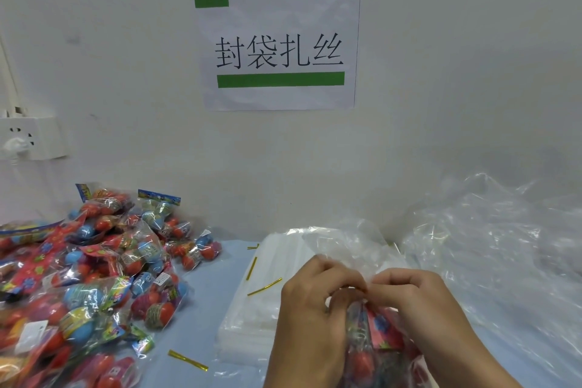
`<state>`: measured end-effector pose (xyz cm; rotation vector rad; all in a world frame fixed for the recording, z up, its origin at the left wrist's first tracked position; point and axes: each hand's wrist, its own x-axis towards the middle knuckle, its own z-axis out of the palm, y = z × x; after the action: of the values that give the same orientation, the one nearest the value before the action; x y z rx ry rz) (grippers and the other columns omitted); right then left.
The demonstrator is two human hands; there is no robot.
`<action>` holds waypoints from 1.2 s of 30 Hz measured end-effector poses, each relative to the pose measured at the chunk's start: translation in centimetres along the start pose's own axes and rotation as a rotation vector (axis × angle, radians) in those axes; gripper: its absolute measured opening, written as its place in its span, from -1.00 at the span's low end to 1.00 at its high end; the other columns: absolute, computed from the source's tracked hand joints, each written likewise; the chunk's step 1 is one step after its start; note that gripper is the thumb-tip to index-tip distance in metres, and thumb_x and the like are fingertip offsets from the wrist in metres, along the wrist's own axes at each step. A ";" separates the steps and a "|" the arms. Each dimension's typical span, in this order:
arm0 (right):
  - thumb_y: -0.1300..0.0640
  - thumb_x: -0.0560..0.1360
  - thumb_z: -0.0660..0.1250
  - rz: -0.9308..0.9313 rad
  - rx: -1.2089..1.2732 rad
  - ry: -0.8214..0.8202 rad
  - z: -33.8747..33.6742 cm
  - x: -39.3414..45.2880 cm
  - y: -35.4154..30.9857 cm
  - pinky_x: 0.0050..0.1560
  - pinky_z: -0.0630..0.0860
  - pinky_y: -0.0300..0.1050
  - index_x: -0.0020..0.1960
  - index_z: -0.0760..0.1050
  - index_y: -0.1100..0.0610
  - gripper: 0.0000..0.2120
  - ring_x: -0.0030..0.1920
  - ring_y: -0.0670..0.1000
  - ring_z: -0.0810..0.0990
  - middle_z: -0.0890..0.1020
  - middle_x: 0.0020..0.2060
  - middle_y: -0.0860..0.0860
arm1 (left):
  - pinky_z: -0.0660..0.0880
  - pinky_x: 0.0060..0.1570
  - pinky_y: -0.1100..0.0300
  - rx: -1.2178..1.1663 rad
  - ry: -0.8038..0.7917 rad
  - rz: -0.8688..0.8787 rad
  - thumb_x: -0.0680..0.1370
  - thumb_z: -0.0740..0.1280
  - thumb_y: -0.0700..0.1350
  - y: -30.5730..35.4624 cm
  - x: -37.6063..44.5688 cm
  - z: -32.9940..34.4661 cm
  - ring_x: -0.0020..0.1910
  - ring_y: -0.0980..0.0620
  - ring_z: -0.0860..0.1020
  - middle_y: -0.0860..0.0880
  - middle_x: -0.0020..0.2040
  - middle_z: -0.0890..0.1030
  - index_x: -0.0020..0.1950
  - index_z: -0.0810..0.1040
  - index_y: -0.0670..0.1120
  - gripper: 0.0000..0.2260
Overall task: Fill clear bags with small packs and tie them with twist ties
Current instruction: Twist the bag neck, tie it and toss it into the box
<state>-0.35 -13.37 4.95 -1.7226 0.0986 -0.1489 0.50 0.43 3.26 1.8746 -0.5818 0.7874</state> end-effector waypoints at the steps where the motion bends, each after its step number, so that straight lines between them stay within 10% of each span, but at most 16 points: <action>1: 0.34 0.40 0.42 0.004 0.001 -0.004 0.0 0.1 0.0 -0.15 0.49 -0.10 -0.40 0.66 0.16 -0.78 -0.36 -0.09 0.59 0.62 -0.44 0.04 | 0.51 -0.19 0.34 -0.025 0.013 -0.026 0.40 0.45 -0.39 0.0 0.0 0.0 -0.17 0.17 0.59 0.12 -0.23 0.59 -0.24 0.67 0.03 -0.71; 14: -0.04 0.44 0.46 -0.162 0.042 0.014 0.9 -0.6 -0.4 -0.23 0.51 -0.16 -0.24 0.72 0.06 -0.80 -0.35 0.09 0.60 0.66 -0.38 0.05 | 0.56 -0.21 0.35 -0.178 0.069 -0.358 0.46 0.48 -0.31 1.1 0.2 -0.1 -0.20 0.14 0.65 0.15 -0.29 0.68 -0.30 0.69 0.07 -0.72; 21: 0.02 0.47 0.47 -0.104 0.121 0.147 1.6 -0.5 0.1 -0.15 0.63 0.06 -0.28 0.72 0.11 -0.78 -0.28 0.20 0.69 0.70 -0.35 0.14 | 0.51 -0.22 0.41 -0.135 0.031 -0.408 0.49 0.47 -0.26 0.9 0.3 -0.1 -0.19 0.16 0.64 0.15 -0.30 0.66 -0.29 0.65 0.03 -0.77; 27: 0.05 0.51 0.45 -0.150 0.113 0.130 1.5 -0.4 0.4 -0.32 0.55 -0.23 -0.30 0.72 0.07 -0.77 -0.37 -0.02 0.65 0.70 -0.37 0.11 | 0.47 -0.16 0.40 -0.059 -0.026 -0.420 0.56 0.41 -0.11 0.7 0.1 0.2 -0.11 0.23 0.55 0.06 -0.20 0.61 -0.20 0.59 0.00 -0.86; 36: 0.10 0.48 0.48 -0.235 0.156 0.193 2.1 -0.3 0.9 -0.18 0.57 -0.13 -0.34 0.72 -0.01 -0.78 -0.33 -0.01 0.69 0.69 -0.41 0.03 | 0.36 -0.06 0.37 -0.076 -0.010 -0.607 0.61 0.28 0.09 1.1 0.3 0.3 0.07 0.18 0.53 0.06 0.01 0.60 -0.11 0.60 0.01 -0.78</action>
<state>-0.29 -11.46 3.71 -1.5570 0.0257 -0.4846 0.01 -0.29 4.08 1.8396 -0.0292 0.3481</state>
